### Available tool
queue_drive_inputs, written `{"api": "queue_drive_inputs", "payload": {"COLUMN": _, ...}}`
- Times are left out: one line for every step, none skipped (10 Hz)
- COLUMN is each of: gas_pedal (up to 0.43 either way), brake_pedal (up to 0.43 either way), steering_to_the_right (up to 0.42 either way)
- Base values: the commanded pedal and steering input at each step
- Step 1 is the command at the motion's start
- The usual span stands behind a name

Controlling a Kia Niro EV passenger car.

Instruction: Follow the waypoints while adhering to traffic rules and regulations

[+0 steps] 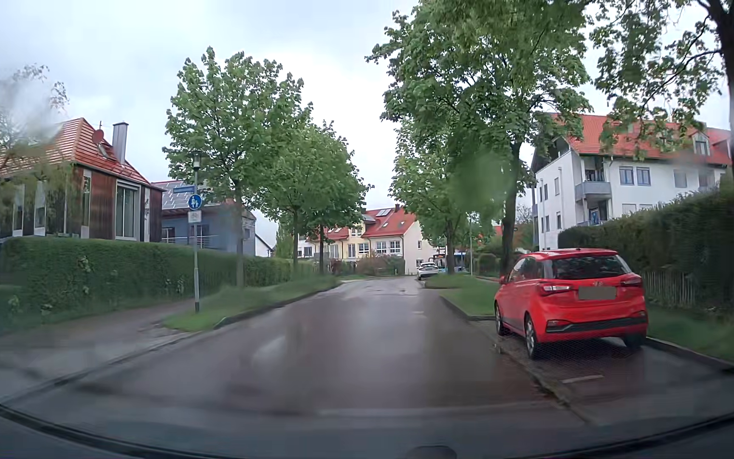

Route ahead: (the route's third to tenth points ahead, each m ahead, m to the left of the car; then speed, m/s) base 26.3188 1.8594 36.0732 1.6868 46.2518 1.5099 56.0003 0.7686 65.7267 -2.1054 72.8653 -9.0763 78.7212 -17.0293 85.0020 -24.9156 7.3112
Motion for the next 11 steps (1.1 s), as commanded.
{"api": "queue_drive_inputs", "payload": {"gas_pedal": 0.098, "brake_pedal": 0.0, "steering_to_the_right": 0.005}}
{"api": "queue_drive_inputs", "payload": {"gas_pedal": 0.098, "brake_pedal": 0.0, "steering_to_the_right": 0.007}}
{"api": "queue_drive_inputs", "payload": {"gas_pedal": 0.098, "brake_pedal": 0.0, "steering_to_the_right": 0.007}}
{"api": "queue_drive_inputs", "payload": {"gas_pedal": 0.098, "brake_pedal": 0.0, "steering_to_the_right": 0.008}}
{"api": "queue_drive_inputs", "payload": {"gas_pedal": 0.098, "brake_pedal": 0.0, "steering_to_the_right": 0.01}}
{"api": "queue_drive_inputs", "payload": {"gas_pedal": 0.098, "brake_pedal": 0.0, "steering_to_the_right": 0.01}}
{"api": "queue_drive_inputs", "payload": {"gas_pedal": 0.098, "brake_pedal": 0.0, "steering_to_the_right": 0.01}}
{"api": "queue_drive_inputs", "payload": {"gas_pedal": 0.098, "brake_pedal": 0.0, "steering_to_the_right": 0.01}}
{"api": "queue_drive_inputs", "payload": {"gas_pedal": 0.098, "brake_pedal": 0.0, "steering_to_the_right": 0.01}}
{"api": "queue_drive_inputs", "payload": {"gas_pedal": 0.098, "brake_pedal": 0.0, "steering_to_the_right": 0.01}}
{"api": "queue_drive_inputs", "payload": {"gas_pedal": 0.098, "brake_pedal": 0.0, "steering_to_the_right": 0.01}}
